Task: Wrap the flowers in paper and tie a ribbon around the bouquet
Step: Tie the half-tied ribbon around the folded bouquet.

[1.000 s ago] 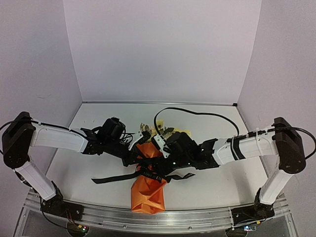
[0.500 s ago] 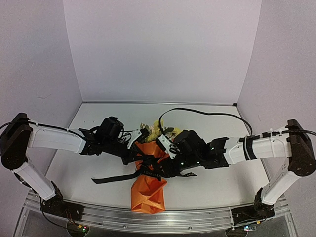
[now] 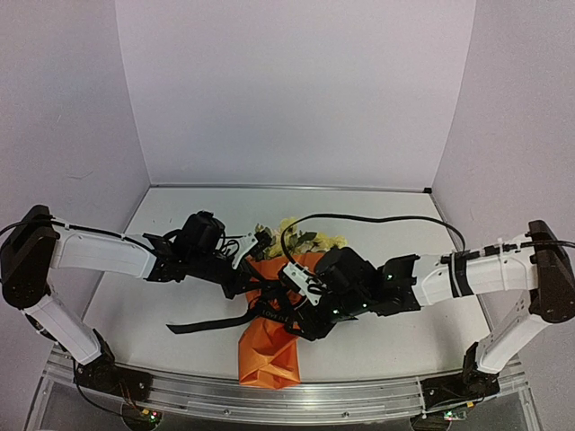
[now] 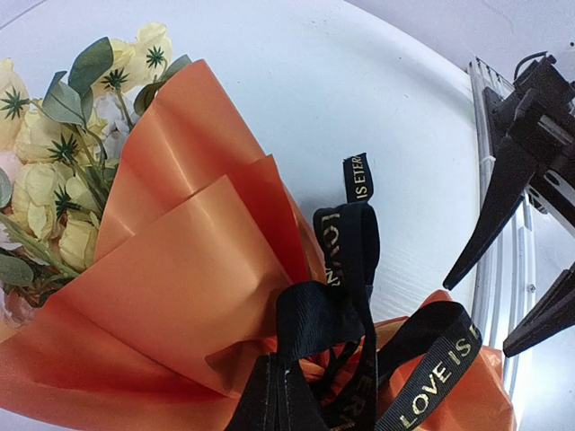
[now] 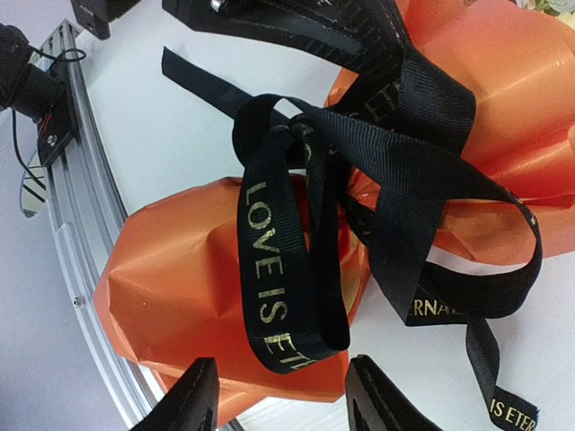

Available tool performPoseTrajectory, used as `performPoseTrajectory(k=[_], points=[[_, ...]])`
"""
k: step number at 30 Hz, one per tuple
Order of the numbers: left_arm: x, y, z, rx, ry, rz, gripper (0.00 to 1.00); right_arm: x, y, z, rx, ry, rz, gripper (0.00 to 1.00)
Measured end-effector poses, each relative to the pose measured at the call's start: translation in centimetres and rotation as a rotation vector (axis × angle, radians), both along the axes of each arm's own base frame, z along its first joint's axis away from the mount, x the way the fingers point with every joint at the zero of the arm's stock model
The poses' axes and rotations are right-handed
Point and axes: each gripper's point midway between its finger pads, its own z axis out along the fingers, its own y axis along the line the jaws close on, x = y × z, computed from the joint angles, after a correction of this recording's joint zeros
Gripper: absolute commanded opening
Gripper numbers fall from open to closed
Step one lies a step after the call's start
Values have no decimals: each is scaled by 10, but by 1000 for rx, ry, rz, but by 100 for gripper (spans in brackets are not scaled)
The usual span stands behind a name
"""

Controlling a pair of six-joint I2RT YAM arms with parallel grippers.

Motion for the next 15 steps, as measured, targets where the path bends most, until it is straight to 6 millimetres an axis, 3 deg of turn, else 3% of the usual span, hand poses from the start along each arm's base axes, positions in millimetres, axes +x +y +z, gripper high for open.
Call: performPoseTrajectory(k=[10, 12, 15], points=[[0, 0, 0, -1, 2, 1, 0, 7, -3, -23, -84, -29, -27, 43], [0, 0, 0, -1, 2, 2, 0, 9, -4, -26, -96, -42, -36, 38], [0, 0, 0, 0, 2, 3, 0, 13, -4, -28, -106, -64, -52, 20]])
